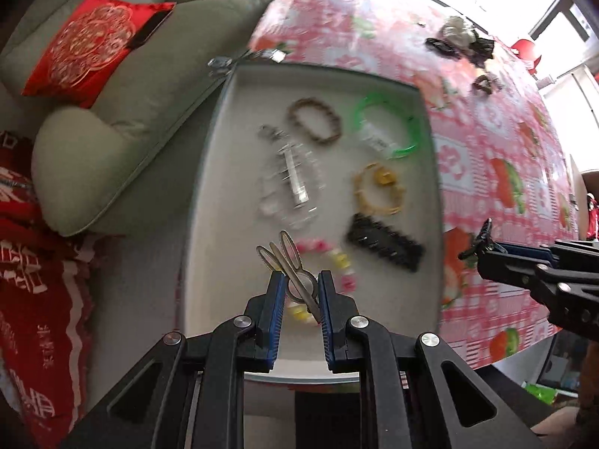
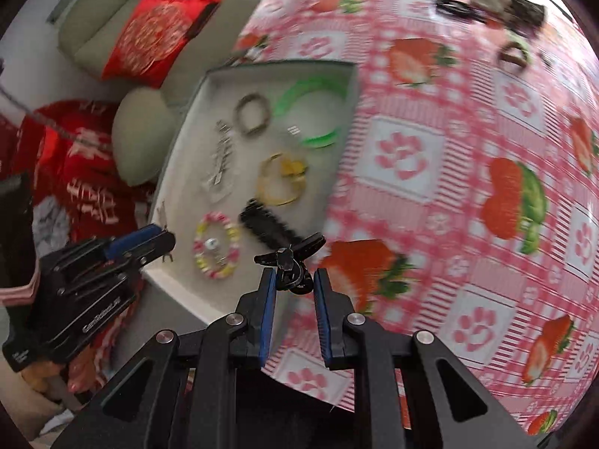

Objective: Organize jewelry

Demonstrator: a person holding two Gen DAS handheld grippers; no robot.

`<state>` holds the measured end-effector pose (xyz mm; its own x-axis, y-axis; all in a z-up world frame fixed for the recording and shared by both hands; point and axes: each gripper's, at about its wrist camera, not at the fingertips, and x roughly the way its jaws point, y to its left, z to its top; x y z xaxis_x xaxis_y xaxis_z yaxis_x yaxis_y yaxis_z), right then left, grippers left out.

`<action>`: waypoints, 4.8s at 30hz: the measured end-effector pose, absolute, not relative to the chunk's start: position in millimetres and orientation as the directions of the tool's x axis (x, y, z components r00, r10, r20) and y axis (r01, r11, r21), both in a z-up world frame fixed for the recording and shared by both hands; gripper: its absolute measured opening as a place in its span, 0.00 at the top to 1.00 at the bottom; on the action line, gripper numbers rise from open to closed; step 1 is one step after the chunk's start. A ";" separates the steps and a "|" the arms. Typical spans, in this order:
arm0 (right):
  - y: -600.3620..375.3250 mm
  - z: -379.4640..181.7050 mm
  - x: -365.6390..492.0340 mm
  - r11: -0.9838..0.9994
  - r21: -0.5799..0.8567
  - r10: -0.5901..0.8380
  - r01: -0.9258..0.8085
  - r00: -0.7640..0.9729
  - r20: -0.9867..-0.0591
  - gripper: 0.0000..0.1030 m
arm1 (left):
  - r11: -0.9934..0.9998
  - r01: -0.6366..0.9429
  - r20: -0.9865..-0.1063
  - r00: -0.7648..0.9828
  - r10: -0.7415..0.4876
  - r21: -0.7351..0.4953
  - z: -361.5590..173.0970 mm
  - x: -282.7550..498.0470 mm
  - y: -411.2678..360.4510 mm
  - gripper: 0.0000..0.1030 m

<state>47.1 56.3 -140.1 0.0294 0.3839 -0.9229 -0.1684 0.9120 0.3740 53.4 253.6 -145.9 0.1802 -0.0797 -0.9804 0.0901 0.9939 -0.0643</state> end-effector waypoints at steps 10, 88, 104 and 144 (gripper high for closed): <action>112.7 -166.2 39.8 0.909 0.329 0.327 -0.257 -0.052 -0.944 0.79 | 0.986 0.163 -0.987 0.151 -0.061 -0.036 -175.9 54.2 258.6 0.76; 79.5 -111.8 56.1 0.970 0.188 0.198 -0.155 0.055 -0.979 0.22 | 0.987 0.148 -0.981 0.192 0.026 0.055 -116.2 56.1 257.7 0.00; 92.1 -52.8 69.2 0.969 0.121 0.166 -0.214 0.204 -0.965 0.00 | 0.992 0.107 -0.971 0.237 0.040 0.067 -76.6 64.9 271.9 0.00; 148.3 -25.5 80.4 0.890 0.009 0.100 -0.455 0.177 -0.979 0.00 | 0.989 -0.125 -0.947 0.302 0.108 0.073 -17.1 22.3 294.4 0.00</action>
